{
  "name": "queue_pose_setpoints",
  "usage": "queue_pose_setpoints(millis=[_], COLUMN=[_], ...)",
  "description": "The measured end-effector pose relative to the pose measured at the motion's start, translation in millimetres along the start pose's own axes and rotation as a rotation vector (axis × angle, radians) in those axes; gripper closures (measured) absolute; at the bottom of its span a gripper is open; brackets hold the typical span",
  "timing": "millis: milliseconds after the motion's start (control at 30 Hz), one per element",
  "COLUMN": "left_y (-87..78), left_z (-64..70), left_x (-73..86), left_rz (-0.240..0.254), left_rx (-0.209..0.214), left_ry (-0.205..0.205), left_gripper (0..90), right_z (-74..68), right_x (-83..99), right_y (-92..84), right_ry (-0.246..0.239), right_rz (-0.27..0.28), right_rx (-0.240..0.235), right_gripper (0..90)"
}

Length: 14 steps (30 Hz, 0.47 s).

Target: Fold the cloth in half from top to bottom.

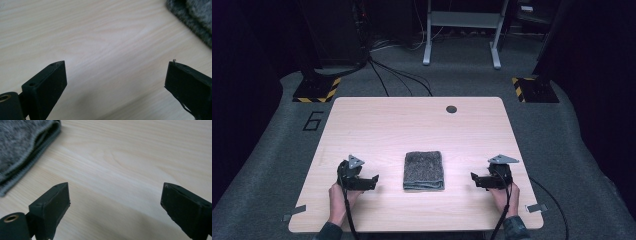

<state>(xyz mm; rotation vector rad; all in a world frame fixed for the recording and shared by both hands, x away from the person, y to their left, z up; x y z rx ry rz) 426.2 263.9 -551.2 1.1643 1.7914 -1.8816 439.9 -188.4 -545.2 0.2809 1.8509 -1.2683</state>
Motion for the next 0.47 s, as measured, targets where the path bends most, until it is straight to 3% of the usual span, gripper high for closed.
queue_pose_setpoints(millis=[100, 233, 367, 467], left_y=[0.0, -0.4, 2.6, 2.7], left_z=[-10.8, -17.5, -21.3, -22.8], left_x=[12.7, 20.3, 27.5, 29.7], left_rz=[-0.01, -0.02, -0.029, -0.004], left_rx=[-0.016, -0.026, -0.026, -0.023], left_ry=[-0.027, -0.027, -0.039, -0.059], left_gripper=[3.0, 2.7, 2.3, 1.7], right_z=[13.3, 23.0, 27.3, 27.7], right_x=[16.2, 28.9, 36.6, 37.0], right_y=[-6.0, -10.4, -11.0, -11.7], right_ry=[0.016, 0.043, 0.046, 0.043], right_rz=[-0.013, -0.018, -0.02, -0.011], right_rx=[0.037, 0.058, 0.069, 0.076], right_gripper=[6.9, 6.1, 5.4, 5.4])
Point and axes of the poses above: each handheld gripper's, and its own axes: y roughly forward along the jaws, x roughly out of its underside, z roughly to its right, the point moved 6 cm from there along y, roughly forward along the jaws, and after that the axes turned 6 degrees about -x, right-handed, at the moved point
